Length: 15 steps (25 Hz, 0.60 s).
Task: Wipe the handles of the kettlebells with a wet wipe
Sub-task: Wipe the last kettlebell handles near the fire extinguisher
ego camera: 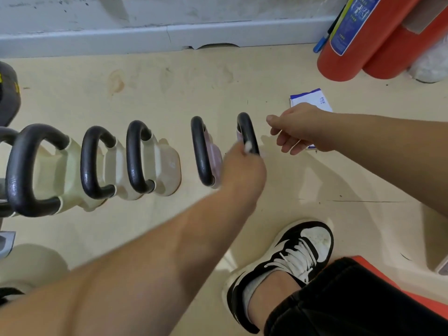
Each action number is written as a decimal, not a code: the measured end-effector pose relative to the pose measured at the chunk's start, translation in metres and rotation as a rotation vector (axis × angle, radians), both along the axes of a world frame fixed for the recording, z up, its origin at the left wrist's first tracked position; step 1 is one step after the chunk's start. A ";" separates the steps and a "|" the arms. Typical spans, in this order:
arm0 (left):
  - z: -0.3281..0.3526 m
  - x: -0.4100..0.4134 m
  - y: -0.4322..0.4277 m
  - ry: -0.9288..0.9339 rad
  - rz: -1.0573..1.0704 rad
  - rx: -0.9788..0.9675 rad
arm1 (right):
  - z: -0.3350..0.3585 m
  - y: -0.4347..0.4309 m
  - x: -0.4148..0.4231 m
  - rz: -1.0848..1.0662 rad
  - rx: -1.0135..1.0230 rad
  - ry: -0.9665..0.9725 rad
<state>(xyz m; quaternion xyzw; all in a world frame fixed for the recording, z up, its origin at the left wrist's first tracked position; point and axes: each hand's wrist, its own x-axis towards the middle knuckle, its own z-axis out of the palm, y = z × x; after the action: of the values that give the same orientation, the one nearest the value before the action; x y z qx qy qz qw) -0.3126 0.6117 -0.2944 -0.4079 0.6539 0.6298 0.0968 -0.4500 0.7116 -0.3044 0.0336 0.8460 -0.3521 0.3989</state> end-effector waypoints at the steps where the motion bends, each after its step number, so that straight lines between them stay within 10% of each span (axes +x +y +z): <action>1: 0.007 -0.024 -0.006 -0.019 0.042 -0.015 | -0.002 0.000 0.001 -0.004 0.004 -0.008; 7: -0.022 0.005 -0.018 0.217 -0.794 -0.839 | -0.005 -0.008 -0.004 -0.045 -0.017 -0.039; 12: -0.027 -0.014 -0.042 0.398 -1.170 -1.002 | -0.011 -0.016 -0.009 -0.061 -0.033 -0.037; 15: -0.010 -0.074 -0.047 0.110 -1.099 -0.927 | -0.016 -0.018 -0.010 -0.067 -0.011 -0.033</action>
<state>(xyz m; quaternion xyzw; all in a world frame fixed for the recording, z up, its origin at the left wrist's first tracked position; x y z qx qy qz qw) -0.3865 0.5644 -0.3046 0.0132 0.9685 0.1675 0.1838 -0.4595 0.6936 -0.3204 0.0655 0.8358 -0.3692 0.4010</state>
